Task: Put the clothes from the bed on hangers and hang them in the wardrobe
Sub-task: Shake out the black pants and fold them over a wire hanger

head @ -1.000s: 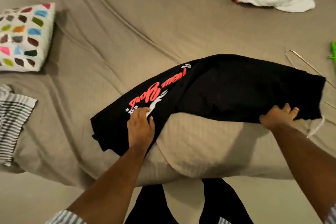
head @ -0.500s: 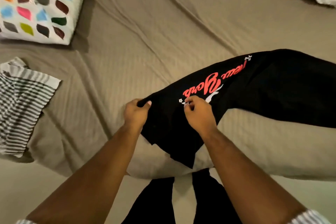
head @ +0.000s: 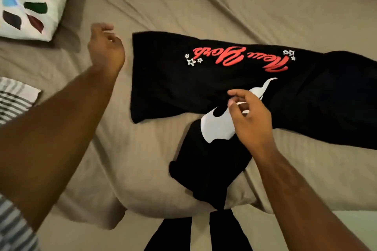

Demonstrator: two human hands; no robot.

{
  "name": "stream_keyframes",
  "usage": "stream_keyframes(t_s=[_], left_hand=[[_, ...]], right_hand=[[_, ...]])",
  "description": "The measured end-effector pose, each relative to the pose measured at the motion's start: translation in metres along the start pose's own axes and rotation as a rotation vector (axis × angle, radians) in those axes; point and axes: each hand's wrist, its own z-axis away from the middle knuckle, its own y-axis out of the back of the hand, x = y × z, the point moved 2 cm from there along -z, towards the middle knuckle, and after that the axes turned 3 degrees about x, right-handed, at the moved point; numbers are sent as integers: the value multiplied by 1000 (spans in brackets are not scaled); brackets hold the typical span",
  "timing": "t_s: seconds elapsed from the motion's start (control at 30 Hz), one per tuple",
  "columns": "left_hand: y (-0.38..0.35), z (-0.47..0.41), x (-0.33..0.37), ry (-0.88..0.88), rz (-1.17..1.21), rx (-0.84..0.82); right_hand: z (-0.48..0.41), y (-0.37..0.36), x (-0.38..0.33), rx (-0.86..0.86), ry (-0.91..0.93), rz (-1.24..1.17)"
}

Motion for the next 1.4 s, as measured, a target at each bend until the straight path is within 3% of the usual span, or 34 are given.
stream_keyframes(t_s=[0.1,0.23,0.33,0.4,0.5,0.67,0.8,0.9,1.0,1.07,1.13,1.23,1.3,1.4], left_hand=[[1,66,7,-244,27,-13],[-18,221,21,-379,107,-480],[-41,313,31,-484,-92,-703],[-50,343,35,-481,-304,-687],[-50,356,45,-398,-337,-569],[-31,330,58,-199,-213,-589],[-8,283,82,-58,-178,-585],[0,214,100,-50,-108,-788],[4,139,119,-14,-38,-1015],[5,94,122,124,127,-882],[3,68,108,428,360,-656],[-6,71,66,795,443,-629],[-12,80,38,865,462,-641],[-19,93,26,773,427,-634]], right_hand=[[10,13,39,184,-103,67],[27,24,80,193,-383,173],[25,25,90,142,-442,133],[18,22,93,86,-432,118],[9,27,95,-23,-381,97],[1,46,80,-120,-233,-108],[-12,79,85,-10,50,172],[-42,101,93,-134,139,398],[-89,103,81,-243,287,357],[-116,99,63,-199,372,333],[-134,92,47,-145,388,314],[-139,80,37,-164,377,286],[-133,71,39,-195,384,272],[-114,54,49,-285,393,260]])
